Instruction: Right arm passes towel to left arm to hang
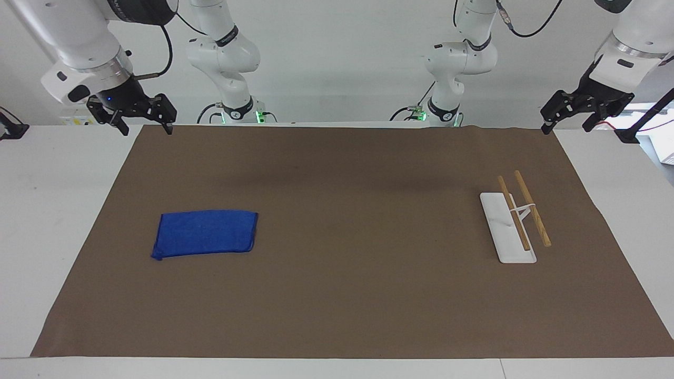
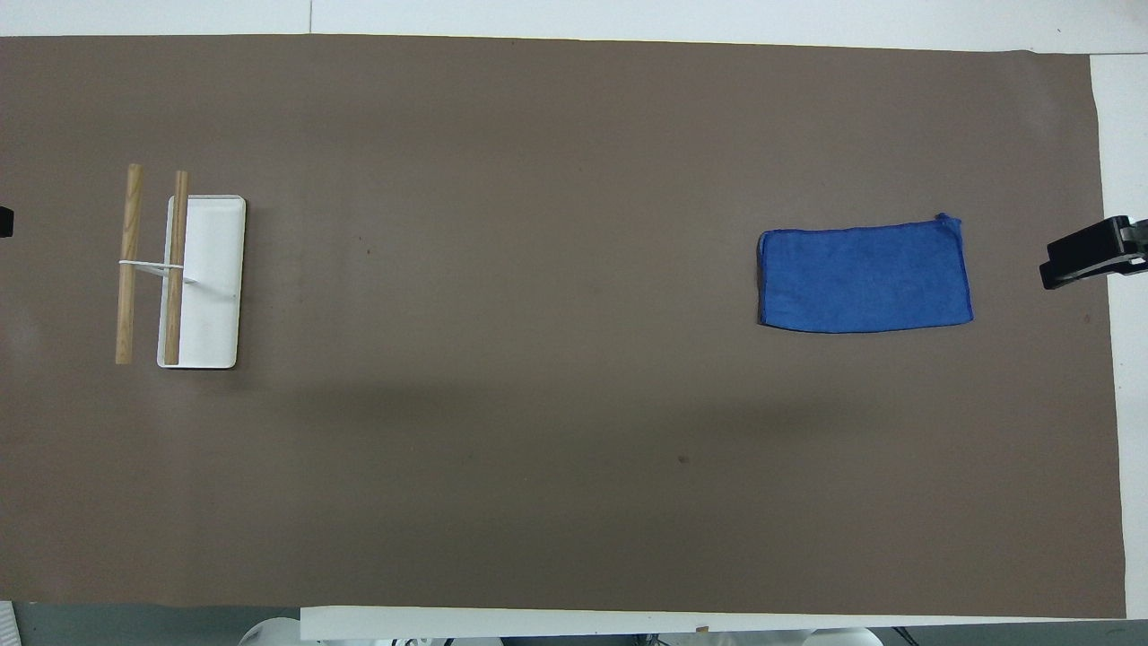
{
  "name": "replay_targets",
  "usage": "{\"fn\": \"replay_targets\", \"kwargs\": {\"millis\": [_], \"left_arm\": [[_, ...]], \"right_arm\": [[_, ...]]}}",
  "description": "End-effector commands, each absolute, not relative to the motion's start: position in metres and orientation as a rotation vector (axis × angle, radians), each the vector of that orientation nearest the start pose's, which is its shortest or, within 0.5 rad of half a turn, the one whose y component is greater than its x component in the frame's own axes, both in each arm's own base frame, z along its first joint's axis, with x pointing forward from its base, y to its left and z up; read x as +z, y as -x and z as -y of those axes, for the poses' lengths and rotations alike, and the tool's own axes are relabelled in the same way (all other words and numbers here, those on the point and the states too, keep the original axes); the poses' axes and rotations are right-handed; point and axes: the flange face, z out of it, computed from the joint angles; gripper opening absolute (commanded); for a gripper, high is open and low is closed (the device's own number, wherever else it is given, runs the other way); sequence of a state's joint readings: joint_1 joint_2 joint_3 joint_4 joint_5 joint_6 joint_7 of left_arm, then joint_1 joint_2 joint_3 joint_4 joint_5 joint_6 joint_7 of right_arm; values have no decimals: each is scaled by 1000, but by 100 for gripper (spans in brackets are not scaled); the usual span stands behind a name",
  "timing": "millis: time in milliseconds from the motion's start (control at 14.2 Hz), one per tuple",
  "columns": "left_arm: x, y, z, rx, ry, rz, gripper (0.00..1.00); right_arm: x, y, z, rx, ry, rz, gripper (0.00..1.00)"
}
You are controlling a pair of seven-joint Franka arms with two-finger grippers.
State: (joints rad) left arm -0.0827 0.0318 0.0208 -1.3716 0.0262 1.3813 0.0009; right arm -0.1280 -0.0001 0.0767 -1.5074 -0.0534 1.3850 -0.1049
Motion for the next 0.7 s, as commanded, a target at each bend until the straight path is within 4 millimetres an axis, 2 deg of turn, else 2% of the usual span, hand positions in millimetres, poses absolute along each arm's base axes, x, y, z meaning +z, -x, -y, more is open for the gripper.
{"fn": "replay_targets", "kwargs": {"millis": [0,422,633], "left_arm": [[678,-534,25,50,3124,-109,100],[674,-534,25,29,3125,-102,100],[646,-521,22,-29,3128,-88,100]], "right_arm": [[637,-528,36,184,3192,55,100],[639,-529,30,165,3155,56,100],[633,-528,27,179,3150,76,100]]}}
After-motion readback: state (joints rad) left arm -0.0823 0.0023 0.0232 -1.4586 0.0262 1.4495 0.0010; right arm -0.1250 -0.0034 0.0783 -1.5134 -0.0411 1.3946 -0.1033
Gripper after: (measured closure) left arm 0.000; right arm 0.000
